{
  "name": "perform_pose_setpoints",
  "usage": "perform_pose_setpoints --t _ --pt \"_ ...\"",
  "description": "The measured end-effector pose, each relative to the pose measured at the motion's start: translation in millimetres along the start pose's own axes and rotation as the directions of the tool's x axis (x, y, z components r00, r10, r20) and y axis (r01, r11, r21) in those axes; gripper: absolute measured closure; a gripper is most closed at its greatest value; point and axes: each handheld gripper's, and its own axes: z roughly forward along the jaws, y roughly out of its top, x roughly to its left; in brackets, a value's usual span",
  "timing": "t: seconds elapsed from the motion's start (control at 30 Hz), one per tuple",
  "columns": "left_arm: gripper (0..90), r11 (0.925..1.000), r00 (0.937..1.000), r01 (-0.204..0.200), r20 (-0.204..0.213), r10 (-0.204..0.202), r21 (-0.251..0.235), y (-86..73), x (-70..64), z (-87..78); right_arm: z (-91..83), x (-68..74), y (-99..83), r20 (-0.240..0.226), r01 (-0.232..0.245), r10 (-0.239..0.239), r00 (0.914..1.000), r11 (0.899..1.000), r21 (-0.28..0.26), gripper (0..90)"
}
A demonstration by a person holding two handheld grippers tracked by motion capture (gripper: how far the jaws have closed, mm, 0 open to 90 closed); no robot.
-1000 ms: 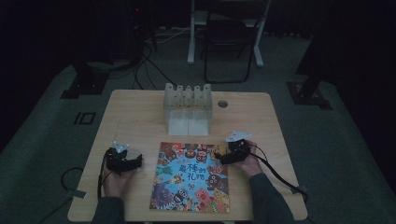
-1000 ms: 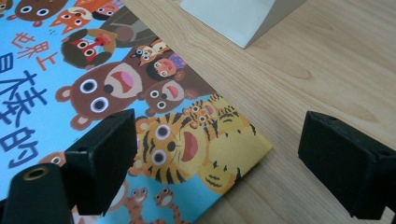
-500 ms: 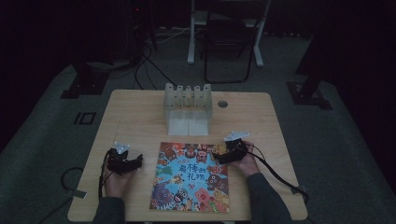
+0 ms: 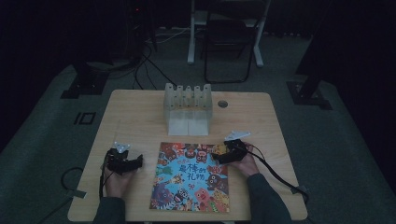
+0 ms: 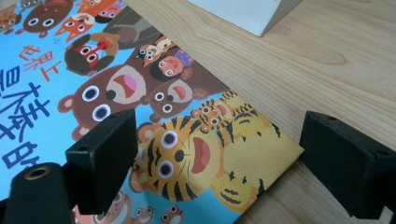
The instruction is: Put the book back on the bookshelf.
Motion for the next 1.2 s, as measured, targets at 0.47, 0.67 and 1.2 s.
perform_pose_setpoints --t 0.47,0.67,1.2 --pt "10.7 0.9886 0.9771 -0.127 0.161 0.139 -0.081 -3.7 -28.5 -25.5 -2.3 -0.1 1.3 -0.003 -0.032 0.032 0.9995 0.999 -0.019 11.8" --pt "9.3 0.9752 0.9528 -0.202 0.213 0.217 -0.091 -6.7 -46.2 -30.6 -5.0 0.4 3.2 -0.003 -0.043 0.043 0.9991 0.999 -0.028 11.8" --pt "10.2 0.9378 0.8599 -0.320 0.374 0.347 -0.134 -28.9 -93.1 -57.3 -19.3 3.0 13.6 -0.018 -0.064 0.062 0.9979 0.995 -0.081 11.8"
